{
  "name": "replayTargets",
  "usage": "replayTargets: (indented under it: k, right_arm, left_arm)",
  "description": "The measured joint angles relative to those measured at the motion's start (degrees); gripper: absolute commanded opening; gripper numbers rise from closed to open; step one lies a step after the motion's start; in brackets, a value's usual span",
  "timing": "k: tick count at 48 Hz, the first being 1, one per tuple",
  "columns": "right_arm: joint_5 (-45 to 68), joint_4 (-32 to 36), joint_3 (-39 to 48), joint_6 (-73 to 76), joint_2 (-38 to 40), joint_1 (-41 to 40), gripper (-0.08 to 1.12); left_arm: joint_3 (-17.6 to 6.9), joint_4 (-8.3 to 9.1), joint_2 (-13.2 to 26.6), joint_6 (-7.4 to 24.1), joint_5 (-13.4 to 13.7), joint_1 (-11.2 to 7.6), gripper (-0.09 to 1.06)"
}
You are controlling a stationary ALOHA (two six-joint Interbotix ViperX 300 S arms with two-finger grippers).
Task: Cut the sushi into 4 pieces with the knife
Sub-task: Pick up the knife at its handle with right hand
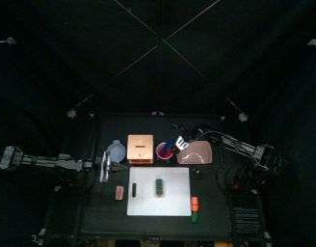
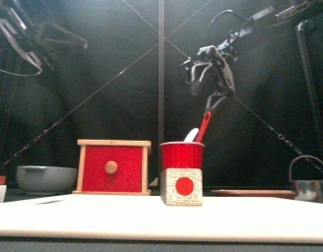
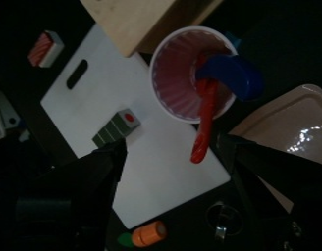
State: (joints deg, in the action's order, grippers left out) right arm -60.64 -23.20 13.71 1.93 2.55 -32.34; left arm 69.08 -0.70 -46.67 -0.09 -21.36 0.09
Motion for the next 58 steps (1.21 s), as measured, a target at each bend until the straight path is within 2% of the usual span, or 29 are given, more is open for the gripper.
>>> replayTargets:
  k: [11,28,34,46,58]
  right_arm:
    - [-4.5,2.0,-3.5,0.7,-6.0,0.1,1.01]
    - [-7.6,4.6,-5.2,0.9,-7.6,0.7,0.98]
    - [-7.8,4.7,-5.2,0.9,-7.7,0.7,0.83]
    - [-8.8,4.3,-5.8,0.8,-8.7,0.7,0.39]
    - [-12.6,4.2,-9.3,0.7,-9.5,0.6,0.16]
  left_arm:
    - [0.4,0.00,0.0,0.0,0.0,0.09,0.00]
    - [0.6,-0.09,-0.1,0.0,0.0,0.09,0.00]
    - [0.7,-0.09,0.0,0.0,0.0,0.00,0.00]
    - [0.9,-0.09,0.0,0.0,0.0,0.44,0.00]
    - [1.1,-0.09,0.0,0.0,0.0,0.70,0.01]
